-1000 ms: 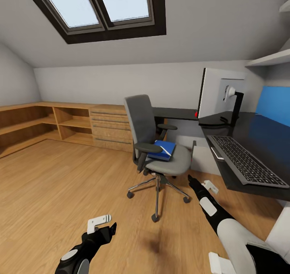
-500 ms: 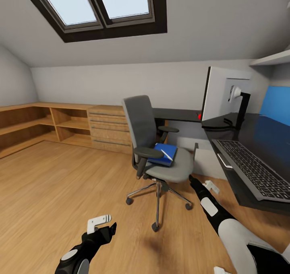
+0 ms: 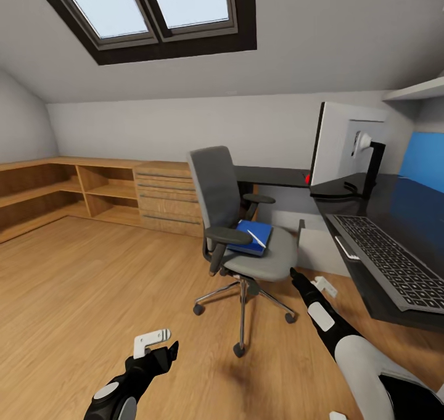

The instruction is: In the bedroom, organize the workspace by keeping the computer under the desk, ensuring the monitor is on the desk, placing the keyboard on the desk next to the monitor, placing the mouse on the desk next to the keyboard, moving the folder from the swivel chair onto the desk next to the mouse, stacking the notebook on top of the folder with the pen on top of the notebook, and positioning the swivel chair next to the desk.

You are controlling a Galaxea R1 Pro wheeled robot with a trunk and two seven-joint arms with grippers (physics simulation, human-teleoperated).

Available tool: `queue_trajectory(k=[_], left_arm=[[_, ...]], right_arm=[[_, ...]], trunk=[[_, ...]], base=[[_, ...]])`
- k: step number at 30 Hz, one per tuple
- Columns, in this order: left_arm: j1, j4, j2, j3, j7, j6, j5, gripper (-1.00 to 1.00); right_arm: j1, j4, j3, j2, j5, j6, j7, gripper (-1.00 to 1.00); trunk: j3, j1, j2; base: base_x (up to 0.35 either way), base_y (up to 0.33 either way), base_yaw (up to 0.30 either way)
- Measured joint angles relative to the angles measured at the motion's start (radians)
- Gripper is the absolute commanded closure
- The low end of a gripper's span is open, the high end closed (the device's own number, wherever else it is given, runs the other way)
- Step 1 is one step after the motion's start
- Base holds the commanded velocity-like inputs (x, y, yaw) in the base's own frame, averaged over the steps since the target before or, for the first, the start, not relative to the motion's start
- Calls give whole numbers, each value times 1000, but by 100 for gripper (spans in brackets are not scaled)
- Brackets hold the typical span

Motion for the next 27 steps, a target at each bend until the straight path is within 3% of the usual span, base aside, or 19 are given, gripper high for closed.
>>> queue_trajectory(k=[16, 27], left_arm=[[0, 0, 0, 0, 0, 0, 0, -100], [0, 0, 0, 0, 0, 0, 1, -100]], right_arm=[[-1, -3, -1, -1, 0, 1, -1, -100], [0, 2, -3, -15, 0, 2, 0, -100]], trunk=[[0, 0, 0], [0, 0, 0]], base=[[0, 43, -5], [0, 110, -211]])
